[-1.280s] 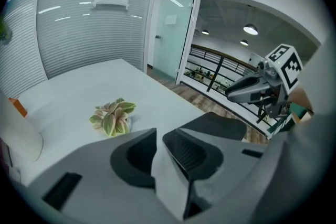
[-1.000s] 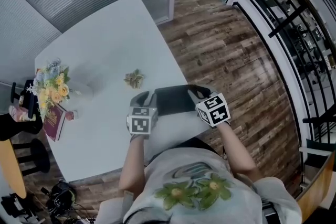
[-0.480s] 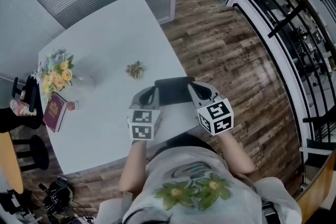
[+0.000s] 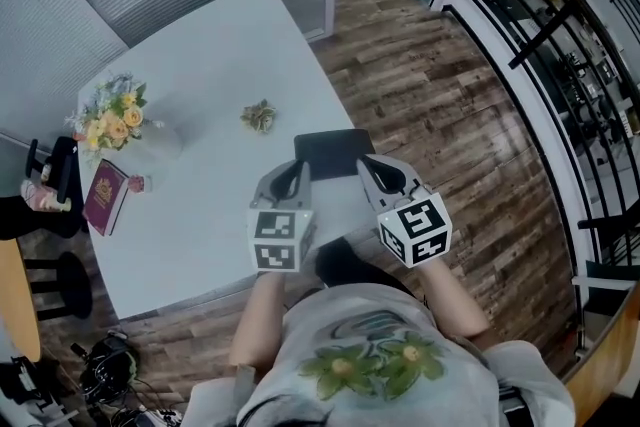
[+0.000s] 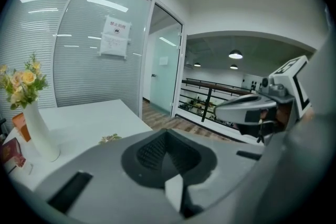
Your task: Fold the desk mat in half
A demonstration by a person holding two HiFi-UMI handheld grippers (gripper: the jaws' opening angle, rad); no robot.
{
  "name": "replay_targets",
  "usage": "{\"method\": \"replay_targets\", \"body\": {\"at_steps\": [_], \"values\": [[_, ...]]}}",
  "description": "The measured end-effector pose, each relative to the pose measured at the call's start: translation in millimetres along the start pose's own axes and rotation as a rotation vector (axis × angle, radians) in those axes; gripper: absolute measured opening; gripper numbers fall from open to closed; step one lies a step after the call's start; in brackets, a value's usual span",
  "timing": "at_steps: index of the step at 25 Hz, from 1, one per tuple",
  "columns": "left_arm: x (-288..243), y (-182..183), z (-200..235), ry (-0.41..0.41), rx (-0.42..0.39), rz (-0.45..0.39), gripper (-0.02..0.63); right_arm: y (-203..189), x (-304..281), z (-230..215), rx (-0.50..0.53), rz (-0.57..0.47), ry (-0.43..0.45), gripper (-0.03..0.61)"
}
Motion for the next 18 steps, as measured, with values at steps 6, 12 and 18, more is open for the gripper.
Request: {"method": "replay_targets", "body": {"at_steps": [6, 12, 18], "values": [[21.6, -6.8, -23.2, -0.009, -0.01, -0.012, 0.004, -9.0, 29.8, 15.0, 0.01, -0.014, -0.002, 0.017], [40.5, -10.9, -41.7, -0.013, -0.014, -0.035, 0.004, -14.6, 54.5, 24.4, 0.014, -0.031, -0.003, 0.017], [55.1, -22.4, -56.8, -0.008, -0.007, -0.042, 0.003, -21.7, 72.2, 35.1, 0.023, -0.039, 0.002, 0.017]]}}
Point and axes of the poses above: the fingertips, and each gripper's own axes: x backward along the fingers, z to its left, y out of its top, the point moved 6 cm from there along x, backward along the fingers, and after that the axes turned 8 degrees about z, right-handed, at the moved point
